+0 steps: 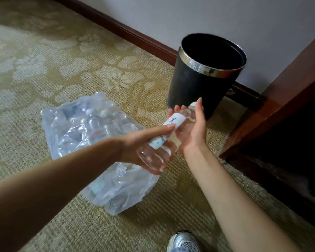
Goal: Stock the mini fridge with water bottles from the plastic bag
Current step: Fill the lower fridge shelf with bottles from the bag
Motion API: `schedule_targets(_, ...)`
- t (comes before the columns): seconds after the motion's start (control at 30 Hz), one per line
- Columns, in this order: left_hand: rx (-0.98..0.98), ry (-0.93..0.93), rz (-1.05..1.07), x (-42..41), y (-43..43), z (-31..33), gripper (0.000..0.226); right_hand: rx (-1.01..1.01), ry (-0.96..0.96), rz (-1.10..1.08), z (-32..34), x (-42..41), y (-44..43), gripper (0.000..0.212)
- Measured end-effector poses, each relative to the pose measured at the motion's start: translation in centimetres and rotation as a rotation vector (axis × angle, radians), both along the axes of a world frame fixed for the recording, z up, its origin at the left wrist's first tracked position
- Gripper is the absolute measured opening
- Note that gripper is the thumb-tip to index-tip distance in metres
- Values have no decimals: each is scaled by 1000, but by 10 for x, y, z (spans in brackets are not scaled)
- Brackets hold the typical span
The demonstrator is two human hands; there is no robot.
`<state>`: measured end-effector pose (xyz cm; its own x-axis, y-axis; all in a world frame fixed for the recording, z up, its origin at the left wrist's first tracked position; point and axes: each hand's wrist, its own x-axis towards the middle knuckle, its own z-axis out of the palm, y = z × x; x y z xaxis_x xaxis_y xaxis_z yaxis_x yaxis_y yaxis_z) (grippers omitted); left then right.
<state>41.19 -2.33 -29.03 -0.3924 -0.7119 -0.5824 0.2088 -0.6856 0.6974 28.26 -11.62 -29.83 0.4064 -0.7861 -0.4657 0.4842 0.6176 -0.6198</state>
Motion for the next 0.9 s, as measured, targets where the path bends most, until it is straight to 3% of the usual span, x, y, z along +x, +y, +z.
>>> schedule_targets(0.13,47,-124,239,-30,-4,8,68,55,119,84,3,3,10,54)
schedule_targets(0.33,5,-383,259,-87,3,28,69,107,301,115,23,-42,26,69)
schedule_targets(0.47,-60,-437,300,-126,14,53,78,46,424,91,49,-81,39,61)
schedule_targets(0.53,-64,-443,324,-145,19,74,84,8,454,64,71,-97,48,55)
schedule_targets(0.73,-177,-484,476,-184,29,161,83,-191,532,15,161,-122,69,66)
schedule_targets(0.9,-316,-455,619,-210,52,236,68,-356,495,9,251,-142,92,60)
